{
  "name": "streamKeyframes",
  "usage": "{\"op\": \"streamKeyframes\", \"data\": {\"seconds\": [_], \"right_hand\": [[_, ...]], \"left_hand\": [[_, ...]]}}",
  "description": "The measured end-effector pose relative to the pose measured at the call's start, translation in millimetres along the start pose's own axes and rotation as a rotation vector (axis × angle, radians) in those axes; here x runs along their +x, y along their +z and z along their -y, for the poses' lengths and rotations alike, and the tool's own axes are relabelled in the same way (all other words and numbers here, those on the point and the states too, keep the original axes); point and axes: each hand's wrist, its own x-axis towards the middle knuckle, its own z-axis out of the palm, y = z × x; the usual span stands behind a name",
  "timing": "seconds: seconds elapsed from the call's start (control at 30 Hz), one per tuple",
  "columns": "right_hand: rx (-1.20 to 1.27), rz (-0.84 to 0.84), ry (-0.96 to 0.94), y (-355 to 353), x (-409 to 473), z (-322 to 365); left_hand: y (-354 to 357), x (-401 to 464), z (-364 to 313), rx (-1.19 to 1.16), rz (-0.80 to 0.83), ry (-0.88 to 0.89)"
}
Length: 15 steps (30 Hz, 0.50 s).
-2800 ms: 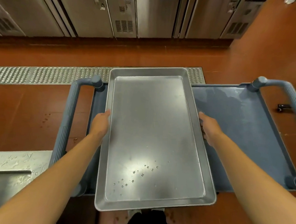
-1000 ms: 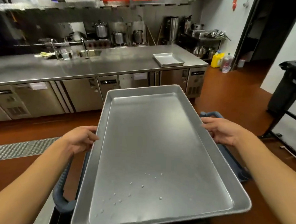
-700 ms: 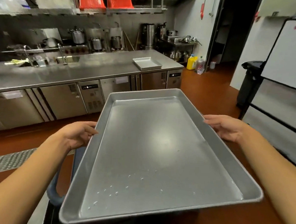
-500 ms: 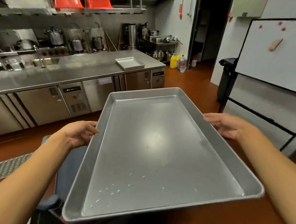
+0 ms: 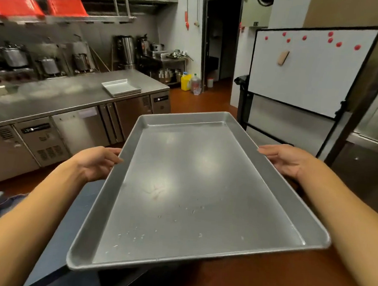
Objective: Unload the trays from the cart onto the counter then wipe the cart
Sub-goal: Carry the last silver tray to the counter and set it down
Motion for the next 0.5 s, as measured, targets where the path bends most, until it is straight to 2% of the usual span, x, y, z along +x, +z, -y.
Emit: {"op": "streamKeyframes", "data": {"seconds": [0.23, 0.5], "right_hand": [[-0.04, 0.001, -0.022, -94, 44, 47], [-0.024, 0.02, -0.021, -146, 123, 112]], "left_hand": [[100, 44, -23, -0.061, -0.029, 0.009], [167, 100, -68, -0.049, -0.116, 0.015]]}}
